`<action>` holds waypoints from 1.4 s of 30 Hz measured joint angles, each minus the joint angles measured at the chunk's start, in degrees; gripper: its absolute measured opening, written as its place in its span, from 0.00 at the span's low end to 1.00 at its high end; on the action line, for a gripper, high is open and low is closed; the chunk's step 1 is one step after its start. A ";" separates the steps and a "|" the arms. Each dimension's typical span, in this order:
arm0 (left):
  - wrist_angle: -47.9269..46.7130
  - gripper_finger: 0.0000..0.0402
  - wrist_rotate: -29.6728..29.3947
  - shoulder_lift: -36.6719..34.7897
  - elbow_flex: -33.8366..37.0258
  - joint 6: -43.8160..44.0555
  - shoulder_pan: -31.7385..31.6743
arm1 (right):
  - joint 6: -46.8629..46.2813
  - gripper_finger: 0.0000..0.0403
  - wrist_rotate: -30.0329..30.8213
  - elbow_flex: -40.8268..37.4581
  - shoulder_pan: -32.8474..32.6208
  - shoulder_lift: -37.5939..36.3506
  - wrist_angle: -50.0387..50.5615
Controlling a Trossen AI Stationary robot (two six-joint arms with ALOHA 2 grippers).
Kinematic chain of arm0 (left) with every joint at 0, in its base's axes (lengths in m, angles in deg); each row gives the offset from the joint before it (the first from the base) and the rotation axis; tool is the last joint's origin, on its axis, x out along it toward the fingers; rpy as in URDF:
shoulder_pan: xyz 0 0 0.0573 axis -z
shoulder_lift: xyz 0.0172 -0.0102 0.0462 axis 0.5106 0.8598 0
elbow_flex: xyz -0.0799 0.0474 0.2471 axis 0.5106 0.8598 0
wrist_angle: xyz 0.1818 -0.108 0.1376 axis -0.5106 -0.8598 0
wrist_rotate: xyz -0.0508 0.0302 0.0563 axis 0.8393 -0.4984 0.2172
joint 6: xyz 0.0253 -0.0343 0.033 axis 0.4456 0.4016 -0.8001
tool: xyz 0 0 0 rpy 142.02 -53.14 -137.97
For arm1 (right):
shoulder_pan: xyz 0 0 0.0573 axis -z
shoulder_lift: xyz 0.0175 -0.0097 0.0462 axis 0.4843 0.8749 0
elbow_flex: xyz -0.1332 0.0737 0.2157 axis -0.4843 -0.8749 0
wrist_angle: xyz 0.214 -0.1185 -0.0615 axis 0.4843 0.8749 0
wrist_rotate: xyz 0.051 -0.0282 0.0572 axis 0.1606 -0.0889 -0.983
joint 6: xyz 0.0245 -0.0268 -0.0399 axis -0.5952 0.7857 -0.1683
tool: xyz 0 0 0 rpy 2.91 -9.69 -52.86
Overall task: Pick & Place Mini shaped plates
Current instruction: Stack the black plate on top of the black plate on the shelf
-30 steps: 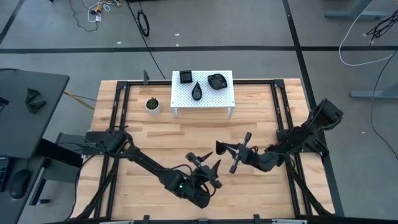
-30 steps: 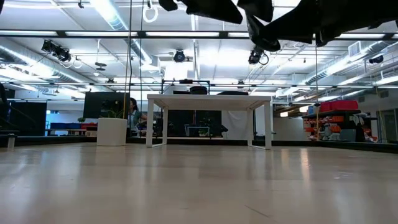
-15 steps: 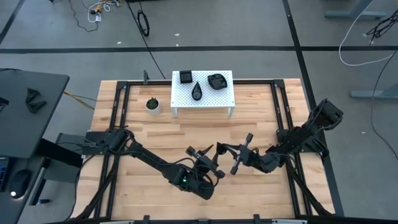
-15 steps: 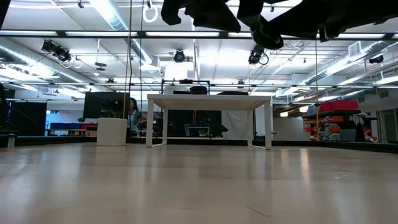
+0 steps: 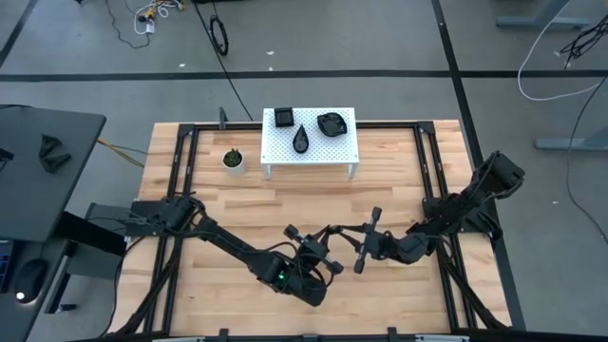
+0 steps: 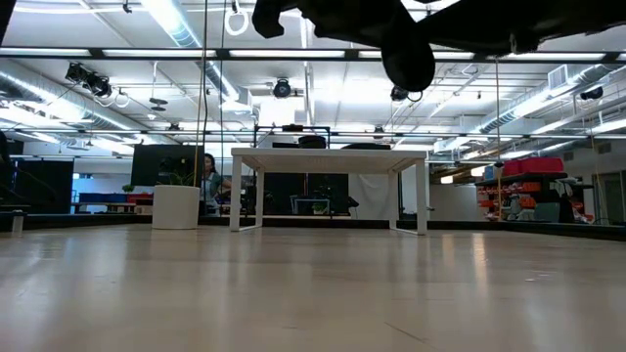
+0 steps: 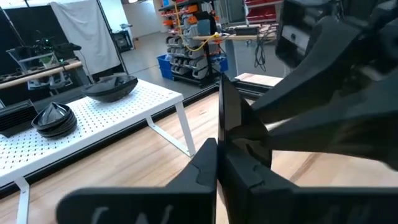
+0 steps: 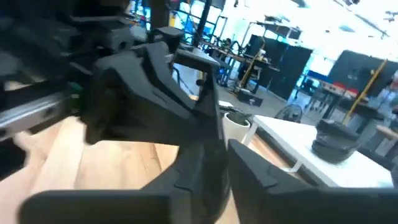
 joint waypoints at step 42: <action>-35.11 0.03 75.47 -22.36 0.12 -5.76 -53.63 | -14.58 0.35 10.08 -0.08 -17.93 -8.17 21.65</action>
